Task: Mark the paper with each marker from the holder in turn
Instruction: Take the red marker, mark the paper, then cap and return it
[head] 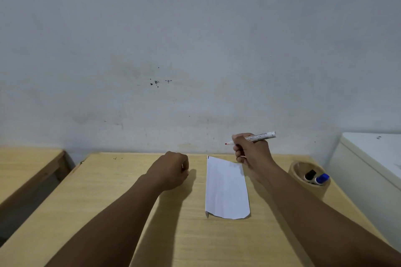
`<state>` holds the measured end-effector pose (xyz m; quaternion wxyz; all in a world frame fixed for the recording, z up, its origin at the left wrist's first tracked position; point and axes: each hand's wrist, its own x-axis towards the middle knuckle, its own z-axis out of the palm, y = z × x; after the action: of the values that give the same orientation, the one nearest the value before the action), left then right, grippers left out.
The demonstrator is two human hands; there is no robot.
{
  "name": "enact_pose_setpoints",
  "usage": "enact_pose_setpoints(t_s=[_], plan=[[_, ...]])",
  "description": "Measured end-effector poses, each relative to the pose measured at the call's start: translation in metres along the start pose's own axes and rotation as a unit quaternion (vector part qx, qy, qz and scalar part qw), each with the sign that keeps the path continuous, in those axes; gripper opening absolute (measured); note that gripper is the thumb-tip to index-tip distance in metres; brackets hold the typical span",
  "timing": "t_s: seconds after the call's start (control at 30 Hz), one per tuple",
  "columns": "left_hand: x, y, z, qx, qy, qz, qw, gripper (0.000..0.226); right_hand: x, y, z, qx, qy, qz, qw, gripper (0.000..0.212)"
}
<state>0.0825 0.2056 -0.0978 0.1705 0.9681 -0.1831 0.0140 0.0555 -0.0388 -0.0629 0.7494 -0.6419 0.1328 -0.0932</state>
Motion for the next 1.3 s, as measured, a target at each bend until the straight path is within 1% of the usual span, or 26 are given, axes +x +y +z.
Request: enact_pose_setpoints(t_s=[0.13, 0.27, 0.33, 0.4, 0.43, 0.5, 0.57, 0.63, 0.73, 0.8, 0.93, 1.03, 1.1, 1.2, 1.3], plan=[[0.011, 0.003, 0.012, 0.045, -0.050, 0.009, 0.998, 0.012, 0.014, 0.020, 0.005, -0.031, 0.013, 0.000, 0.999, 0.006], [0.015, 0.001, 0.018, 0.043, -0.071, 0.006, 0.997, 0.016, 0.020, 0.031, 0.007, -0.018, 0.012, 0.012, 1.000, 0.010], [0.014, 0.000, 0.016, 0.036, -0.075, 0.004, 0.997, 0.023, 0.022, 0.033, 0.007, -0.014, 0.012, 0.017, 1.000, 0.014], [0.011, 0.004, 0.012, 0.037, -0.052, 0.008, 0.998, 0.036, 0.024, 0.034, 0.006, -0.007, 0.012, 0.024, 1.000, 0.017], [0.010, 0.007, 0.009, 0.042, -0.028, 0.017, 0.999, 0.041, 0.025, 0.035, 0.006, -0.003, 0.011, 0.026, 1.000, 0.018], [0.007, 0.019, 0.006, 0.056, 0.029, 0.063, 0.996, 0.047, 0.027, 0.037, 0.006, -0.001, 0.008, 0.024, 1.000, 0.016], [0.005, 0.034, 0.006, 0.070, 0.052, 0.126, 0.988, 0.047, 0.028, 0.039, 0.007, -0.007, 0.009, 0.016, 1.000, 0.012], [0.005, 0.046, 0.010, 0.108, 0.028, 0.162, 0.980, 0.043, 0.029, 0.041, 0.009, -0.012, 0.013, 0.013, 1.000, 0.010], [0.004, 0.048, 0.019, 0.190, -0.015, 0.164, 0.968, 0.036, 0.029, 0.045, 0.010, -0.018, 0.011, 0.019, 1.000, 0.012], [0.003, 0.041, 0.024, 0.205, -0.028, 0.154, 0.966, 0.036, 0.029, 0.050, 0.011, -0.018, 0.002, 0.026, 0.999, 0.012], [-0.001, 0.034, 0.029, 0.159, -0.029, 0.159, 0.974, 0.038, 0.034, 0.059, 0.014, -0.023, -0.015, 0.032, 0.999, 0.012], [0.001, 0.035, 0.030, 0.111, -0.030, 0.163, 0.980, 0.033, 0.039, 0.062, 0.021, -0.043, -0.023, 0.029, 0.998, 0.013], [0.001, 0.037, 0.032, 0.106, -0.036, 0.154, 0.982, 0.037, 0.042, 0.062, 0.025, -0.069, -0.032, 0.024, 0.997, 0.015], [-0.001, 0.040, 0.034, 0.112, -0.017, 0.153, 0.982, 0.040, 0.047, 0.059, 0.030, -0.122, -0.051, 0.015, 0.991, 0.018], [-0.003, 0.041, 0.036, 0.096, -0.014, 0.146, 0.984, 0.043, 0.051, 0.058, 0.034, -0.125, -0.069, 0.013, 0.990, 0.020]])
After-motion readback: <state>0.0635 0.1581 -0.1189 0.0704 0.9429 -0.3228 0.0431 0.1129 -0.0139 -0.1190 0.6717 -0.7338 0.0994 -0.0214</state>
